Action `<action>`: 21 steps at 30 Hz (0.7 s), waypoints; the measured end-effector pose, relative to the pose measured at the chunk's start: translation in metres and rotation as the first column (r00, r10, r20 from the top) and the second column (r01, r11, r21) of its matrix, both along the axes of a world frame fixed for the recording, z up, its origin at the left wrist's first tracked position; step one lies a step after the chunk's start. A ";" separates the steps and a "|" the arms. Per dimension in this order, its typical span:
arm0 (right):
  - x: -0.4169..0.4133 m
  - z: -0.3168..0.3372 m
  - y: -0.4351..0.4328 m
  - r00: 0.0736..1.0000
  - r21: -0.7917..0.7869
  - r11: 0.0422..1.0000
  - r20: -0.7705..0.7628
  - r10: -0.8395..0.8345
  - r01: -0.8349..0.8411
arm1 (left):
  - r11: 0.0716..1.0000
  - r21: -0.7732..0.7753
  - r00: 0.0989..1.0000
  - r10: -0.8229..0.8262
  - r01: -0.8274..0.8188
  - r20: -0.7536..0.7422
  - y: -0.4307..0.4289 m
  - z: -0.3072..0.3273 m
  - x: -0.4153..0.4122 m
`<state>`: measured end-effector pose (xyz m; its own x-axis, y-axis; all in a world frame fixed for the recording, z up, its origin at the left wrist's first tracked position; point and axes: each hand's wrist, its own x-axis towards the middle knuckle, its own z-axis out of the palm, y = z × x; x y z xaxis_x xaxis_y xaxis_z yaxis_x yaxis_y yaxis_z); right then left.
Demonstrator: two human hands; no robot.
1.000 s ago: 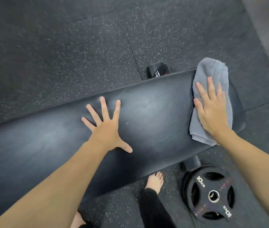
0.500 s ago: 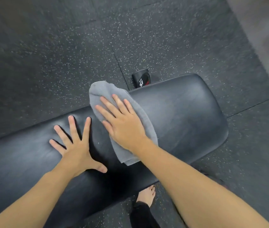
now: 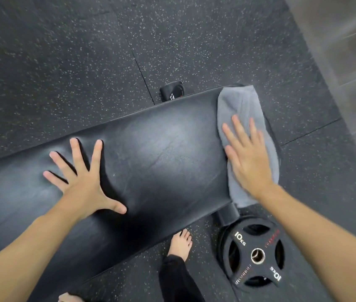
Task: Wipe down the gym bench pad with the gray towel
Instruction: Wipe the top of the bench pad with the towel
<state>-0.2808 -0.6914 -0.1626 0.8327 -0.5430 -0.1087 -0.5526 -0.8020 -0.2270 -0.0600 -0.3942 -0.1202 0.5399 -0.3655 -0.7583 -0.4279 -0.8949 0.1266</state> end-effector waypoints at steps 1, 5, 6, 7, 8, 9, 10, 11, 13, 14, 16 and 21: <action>-0.001 0.002 0.031 1.000 0.008 1.000 -0.004 -0.005 0.005 | 1.000 0.004 1.000 -0.003 0.003 0.000 0.000 0.001 0.000; 0.022 -0.003 0.148 0.968 0.013 0.968 0.014 0.251 -0.251 | 1.000 0.012 1.000 -0.003 0.003 0.020 -0.002 0.005 -0.001; 0.026 -0.003 0.162 0.954 0.006 0.954 0.009 0.300 -0.300 | 1.000 0.017 0.999 -0.008 0.008 0.036 -0.004 0.006 -0.002; 0.026 -0.002 0.166 0.944 0.000 0.944 0.012 0.329 -0.329 | 1.000 0.014 0.998 -0.027 0.026 0.050 -0.005 0.008 -0.005; 0.023 -0.003 0.161 0.936 -0.007 0.936 0.027 0.352 -0.352 | 0.998 -0.004 0.996 -0.064 0.064 0.056 -0.007 0.008 -0.008; 0.015 -0.004 0.152 0.928 -0.010 0.929 0.049 0.370 -0.370 | 0.993 -0.035 0.993 -0.109 0.111 0.049 -0.008 0.009 -0.012; 0.003 -0.005 0.141 0.924 -0.008 0.926 0.067 0.376 -0.377 | 0.987 -0.062 0.989 -0.147 0.149 0.028 -0.011 0.009 -0.016; -0.012 -0.007 0.126 0.929 -0.012 0.932 0.077 0.361 -0.361 | 0.983 -0.074 0.986 -0.167 0.167 0.002 -0.014 0.008 -0.019; -0.045 -0.010 0.089 0.958 -0.047 0.960 0.066 0.280 -0.277 | 0.985 -0.046 0.986 -0.167 0.166 -0.020 -0.021 0.006 -0.023; -0.058 -0.010 0.070 0.970 -0.063 0.970 0.050 0.237 -0.233 | 0.986 -0.027 0.986 -0.167 0.167 -0.017 -0.022 0.004 -0.025; -0.071 -0.009 0.032 0.983 -0.074 0.981 0.017 0.183 -0.182 | 0.987 -0.021 0.987 -0.160 0.160 -0.011 -0.022 0.000 -0.025; -0.035 -0.008 -0.023 0.999 -0.041 0.998 0.001 0.049 -0.049 | 0.987 -0.049 0.988 -0.154 0.152 -0.029 -0.022 -0.004 -0.024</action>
